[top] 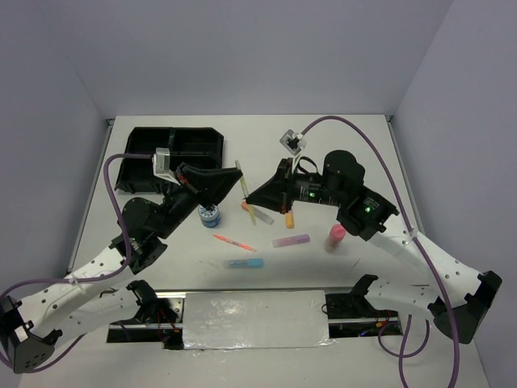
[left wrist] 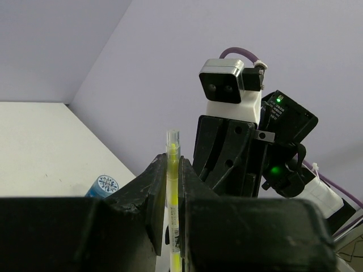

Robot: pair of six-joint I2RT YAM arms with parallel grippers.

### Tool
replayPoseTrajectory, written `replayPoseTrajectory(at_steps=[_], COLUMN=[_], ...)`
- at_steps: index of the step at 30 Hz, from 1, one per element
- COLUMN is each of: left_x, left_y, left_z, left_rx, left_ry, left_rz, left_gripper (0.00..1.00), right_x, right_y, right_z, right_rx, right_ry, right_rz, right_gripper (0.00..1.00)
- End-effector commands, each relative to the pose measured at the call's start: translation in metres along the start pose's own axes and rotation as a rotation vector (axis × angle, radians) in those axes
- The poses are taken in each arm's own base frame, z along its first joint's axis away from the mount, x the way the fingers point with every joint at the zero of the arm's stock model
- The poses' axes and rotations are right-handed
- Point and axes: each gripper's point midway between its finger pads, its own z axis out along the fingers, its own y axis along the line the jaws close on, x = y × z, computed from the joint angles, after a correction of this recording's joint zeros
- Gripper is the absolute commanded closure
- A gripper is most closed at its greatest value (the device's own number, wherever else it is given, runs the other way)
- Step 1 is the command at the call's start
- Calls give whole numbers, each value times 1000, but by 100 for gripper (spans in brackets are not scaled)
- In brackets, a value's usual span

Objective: Sort the stationery into containers
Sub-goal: Close the pen cap on the pen.

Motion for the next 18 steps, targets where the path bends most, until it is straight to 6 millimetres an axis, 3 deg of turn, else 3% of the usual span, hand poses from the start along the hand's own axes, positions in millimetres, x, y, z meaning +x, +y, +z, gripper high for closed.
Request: replayPoseTrajectory(at_steps=[1, 4, 9, 10, 11, 13, 15, 18], left_x=[121, 112, 66, 49, 42, 27, 23, 17], left_y=[28, 29, 19, 7, 3, -8, -14, -19], left_z=[-46, -46, -40, -34, -33, -29, -27, -27], left_rx=[-39, -62, -138, -124, -121, -104, -85, -77], left_ry=[469, 451, 386, 354, 343, 329, 332, 322], left_rz=[-45, -16, 93, 111, 126, 157, 173, 180], left_gripper=[100, 100, 100, 95, 84, 74, 59, 47], right_x=[-135, -110, -45, -41, -37, -28, -26, -27], right_y=[54, 52, 27, 23, 21, 13, 7, 5], right_z=[-26, -15, 2, 3, 2, 3, 2, 1], right_rx=[-86, -141, -160, -147, -140, -118, -92, -70], right_ry=[-456, -386, -257, -255, -253, -249, -250, -252], right_rz=[-226, -232, -212, -205, -202, -187, -189, -198], right_gripper=[100, 100, 100, 100, 100, 100, 100, 100])
